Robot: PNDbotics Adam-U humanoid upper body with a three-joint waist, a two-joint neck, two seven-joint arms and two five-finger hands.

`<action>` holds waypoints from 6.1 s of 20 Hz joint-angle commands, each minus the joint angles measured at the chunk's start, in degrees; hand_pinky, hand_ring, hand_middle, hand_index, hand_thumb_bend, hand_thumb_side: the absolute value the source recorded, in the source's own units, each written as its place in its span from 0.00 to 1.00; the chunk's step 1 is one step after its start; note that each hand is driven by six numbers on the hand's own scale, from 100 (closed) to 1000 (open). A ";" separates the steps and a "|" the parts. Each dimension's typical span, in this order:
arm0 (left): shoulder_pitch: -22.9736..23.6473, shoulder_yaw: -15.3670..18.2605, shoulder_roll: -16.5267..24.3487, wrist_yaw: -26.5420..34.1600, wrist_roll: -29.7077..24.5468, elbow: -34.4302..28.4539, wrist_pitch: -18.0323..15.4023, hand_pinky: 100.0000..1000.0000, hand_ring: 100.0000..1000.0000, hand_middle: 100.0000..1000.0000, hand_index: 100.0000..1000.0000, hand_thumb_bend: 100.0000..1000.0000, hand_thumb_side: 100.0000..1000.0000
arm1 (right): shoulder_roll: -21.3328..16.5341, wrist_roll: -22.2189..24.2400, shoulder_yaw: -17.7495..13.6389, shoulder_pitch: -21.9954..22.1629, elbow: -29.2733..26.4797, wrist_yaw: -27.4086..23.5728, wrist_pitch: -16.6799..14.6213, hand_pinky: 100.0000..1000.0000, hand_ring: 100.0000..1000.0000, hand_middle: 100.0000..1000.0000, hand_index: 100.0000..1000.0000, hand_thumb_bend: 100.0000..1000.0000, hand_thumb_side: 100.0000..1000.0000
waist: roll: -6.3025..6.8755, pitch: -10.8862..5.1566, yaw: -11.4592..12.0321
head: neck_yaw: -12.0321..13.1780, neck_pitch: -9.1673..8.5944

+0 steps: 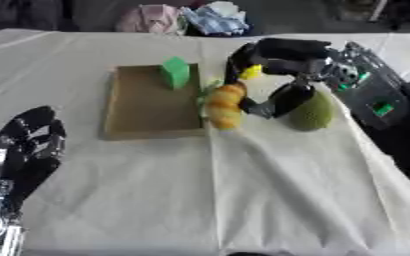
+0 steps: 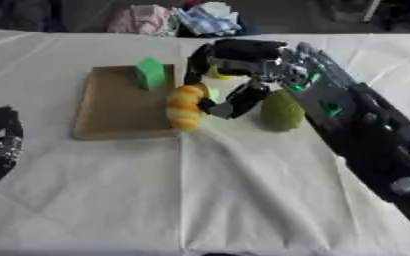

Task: Pick up objects on the table and place them in the box.

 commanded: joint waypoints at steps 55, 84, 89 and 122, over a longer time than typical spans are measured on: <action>-4.87 -1.85 -0.24 4.78 -1.29 -6.24 -2.16 0.70 0.81 0.70 0.78 0.14 0.30 | 20.20 -16.04 -9.87 -14.70 31.20 30.83 -3.36 0.76 0.75 0.73 0.91 0.03 0.38 | 0.11 1.41 10.12 | -8.88 -1.99; -2.83 -1.02 0.56 2.56 -1.82 -5.16 -1.44 0.70 0.81 0.70 0.78 0.16 0.33 | 4.13 -8.26 -20.54 -12.18 40.50 36.18 11.13 0.83 0.85 0.88 0.95 0.12 0.41 | 0.28 0.59 5.61 | -6.71 -1.90; -2.91 -1.12 0.52 2.62 -1.92 -5.21 -1.45 0.70 0.81 0.70 0.78 0.16 0.33 | 5.16 -11.21 -21.01 -11.78 42.90 37.82 12.15 0.83 0.84 0.87 0.93 0.12 0.41 | 0.45 0.80 5.93 | -6.87 -2.09; -3.52 -1.61 0.10 3.26 -2.21 -5.43 -1.55 0.70 0.81 0.70 0.78 0.15 0.33 | 15.34 -25.68 -14.50 -16.51 33.34 25.75 9.16 0.70 0.67 0.59 0.46 0.00 0.00 | 0.93 0.98 8.40 | -8.27 -2.84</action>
